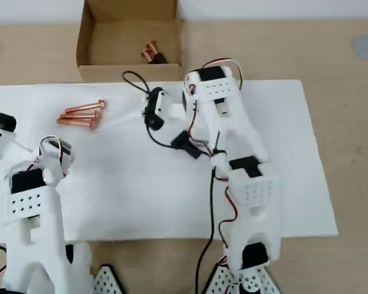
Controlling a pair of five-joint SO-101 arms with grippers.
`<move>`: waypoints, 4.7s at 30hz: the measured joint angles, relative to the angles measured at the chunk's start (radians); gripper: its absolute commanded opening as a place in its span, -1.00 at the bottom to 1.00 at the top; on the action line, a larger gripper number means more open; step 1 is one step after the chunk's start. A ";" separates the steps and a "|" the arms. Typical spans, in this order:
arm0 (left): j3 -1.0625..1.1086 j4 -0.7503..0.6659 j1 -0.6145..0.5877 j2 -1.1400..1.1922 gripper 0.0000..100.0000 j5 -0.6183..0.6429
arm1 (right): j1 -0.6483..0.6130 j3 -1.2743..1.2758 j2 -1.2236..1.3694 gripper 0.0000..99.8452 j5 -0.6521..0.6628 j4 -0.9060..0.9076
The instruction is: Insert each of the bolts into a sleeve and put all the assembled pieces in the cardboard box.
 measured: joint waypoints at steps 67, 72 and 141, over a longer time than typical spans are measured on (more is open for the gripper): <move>0.003 0.000 0.000 0.000 -0.76 0.000 | 0.040 -0.387 0.267 -0.98 -0.127 0.057; 0.003 0.000 0.000 0.000 -0.76 0.000 | 0.040 -0.387 0.267 -0.98 -0.127 0.057; -1.033 0.895 0.155 0.646 -0.75 -2.047 | 0.035 1.049 -1.651 -0.98 -0.358 -0.009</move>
